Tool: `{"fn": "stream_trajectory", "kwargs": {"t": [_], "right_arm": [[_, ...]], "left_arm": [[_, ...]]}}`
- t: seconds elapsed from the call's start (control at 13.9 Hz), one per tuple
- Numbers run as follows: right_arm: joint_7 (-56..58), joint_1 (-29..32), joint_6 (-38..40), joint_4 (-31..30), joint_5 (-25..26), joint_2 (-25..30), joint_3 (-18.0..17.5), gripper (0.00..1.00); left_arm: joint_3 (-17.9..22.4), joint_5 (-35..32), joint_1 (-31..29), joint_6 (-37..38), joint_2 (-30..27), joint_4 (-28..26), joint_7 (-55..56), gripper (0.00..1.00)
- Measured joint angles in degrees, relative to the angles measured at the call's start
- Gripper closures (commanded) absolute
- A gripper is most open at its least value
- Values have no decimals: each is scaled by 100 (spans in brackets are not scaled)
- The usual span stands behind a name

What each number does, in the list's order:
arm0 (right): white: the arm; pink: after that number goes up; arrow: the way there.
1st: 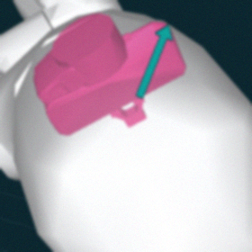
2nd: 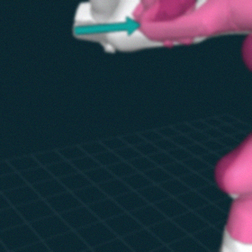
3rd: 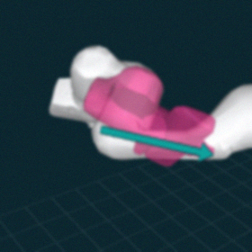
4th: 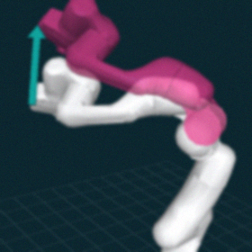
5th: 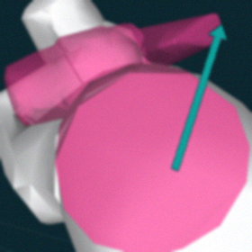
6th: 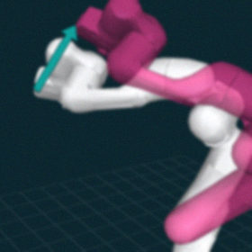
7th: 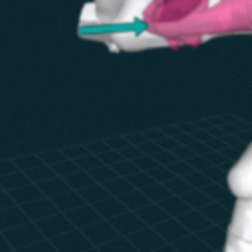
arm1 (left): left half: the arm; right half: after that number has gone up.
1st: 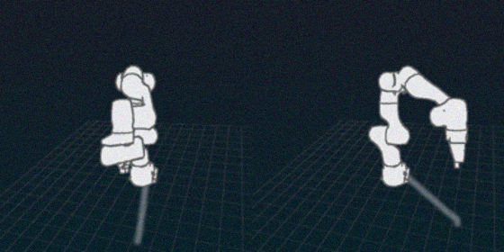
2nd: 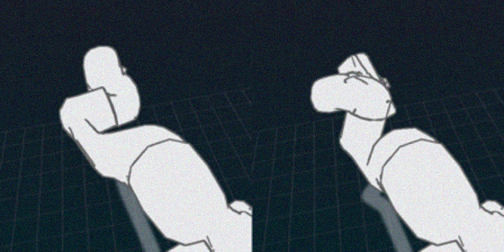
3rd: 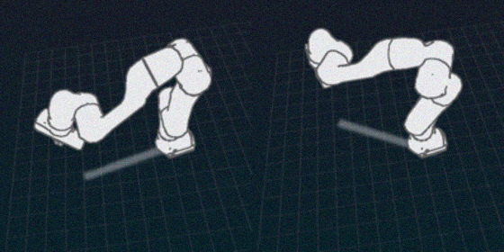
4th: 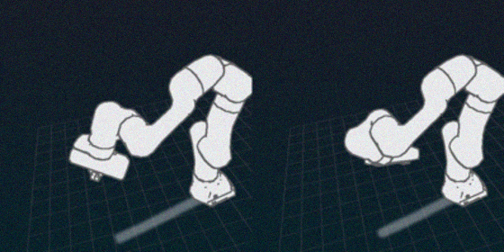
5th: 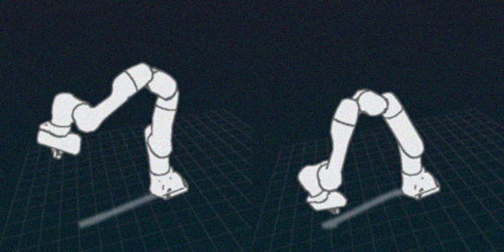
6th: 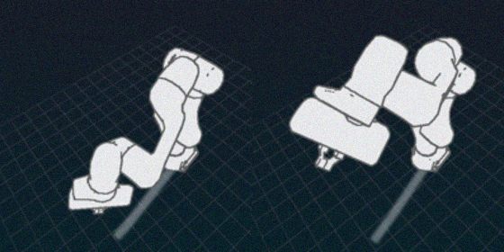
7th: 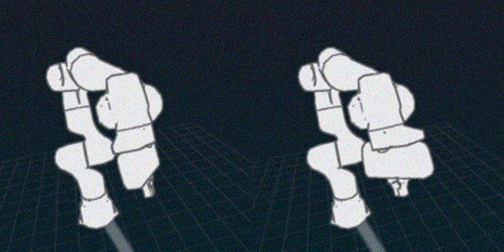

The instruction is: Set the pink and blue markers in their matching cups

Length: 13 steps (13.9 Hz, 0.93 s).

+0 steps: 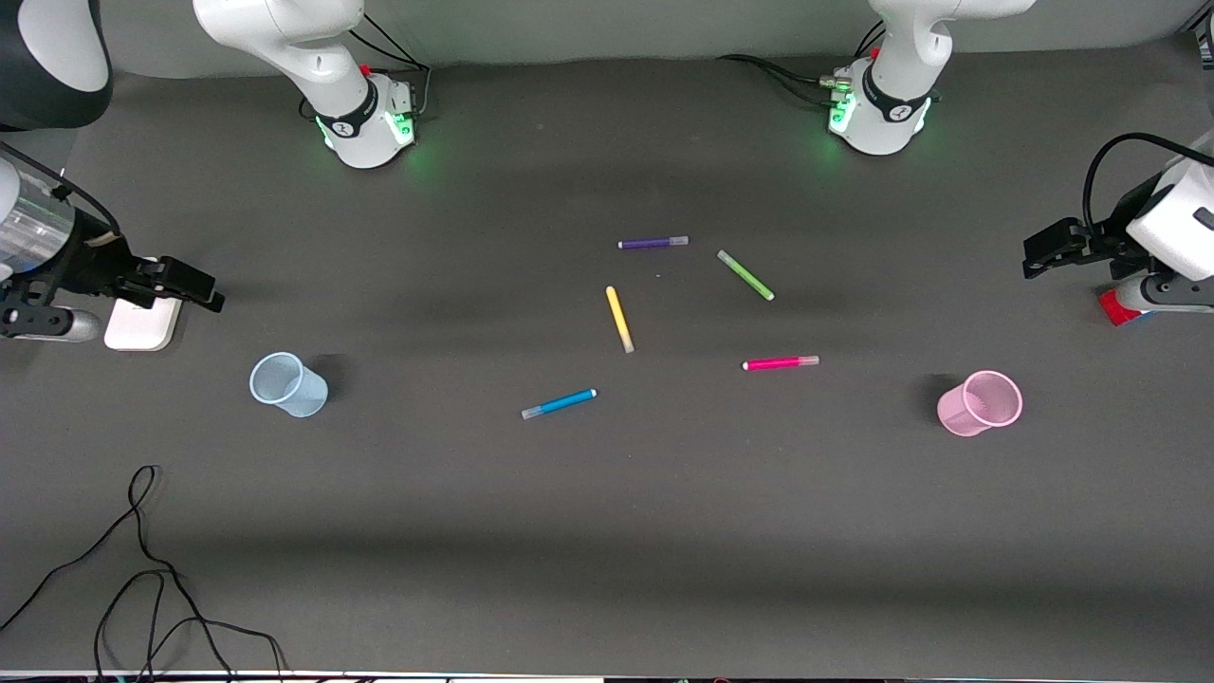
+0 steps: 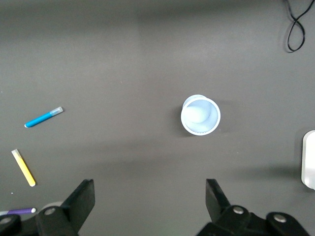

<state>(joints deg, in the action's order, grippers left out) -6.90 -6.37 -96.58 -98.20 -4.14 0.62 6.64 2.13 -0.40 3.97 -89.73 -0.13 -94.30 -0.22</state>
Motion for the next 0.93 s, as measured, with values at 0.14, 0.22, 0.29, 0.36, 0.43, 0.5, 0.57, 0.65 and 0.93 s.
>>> {"fn": "stream_trajectory", "kwargs": {"t": [0.14,0.22,0.29,0.36,0.43,0.5,0.57,0.65,0.93], "right_arm": [[0,54,0,51,0,-2,-48,0],[0,53,0,85,0,-9,-68,0],[0,53,0,107,0,-14,-82,0],[0,53,15,129,0,-21,-85,0],[0,56,85,150,0,-31,-85,0],[0,60,166,156,0,-39,-85,0],[0,65,206,171,0,-53,-85,0],[-20,70,209,223,-9,-86,-85,0],[-720,50,217,509,-429,-455,-102,0]], "left_arm": [[1,0,0,0,0,0,0,0],[2,0,0,0,0,0,0,0],[2,0,0,0,0,0,0,0],[3,0,0,0,0,0,0,0],[6,0,0,0,0,0,0,0],[8,0,0,0,0,0,0,0],[9,0,0,0,0,0,0,0],[4,-1,2,0,0,0,0,0],[-14,0,27,0,1,0,18,0]]}}
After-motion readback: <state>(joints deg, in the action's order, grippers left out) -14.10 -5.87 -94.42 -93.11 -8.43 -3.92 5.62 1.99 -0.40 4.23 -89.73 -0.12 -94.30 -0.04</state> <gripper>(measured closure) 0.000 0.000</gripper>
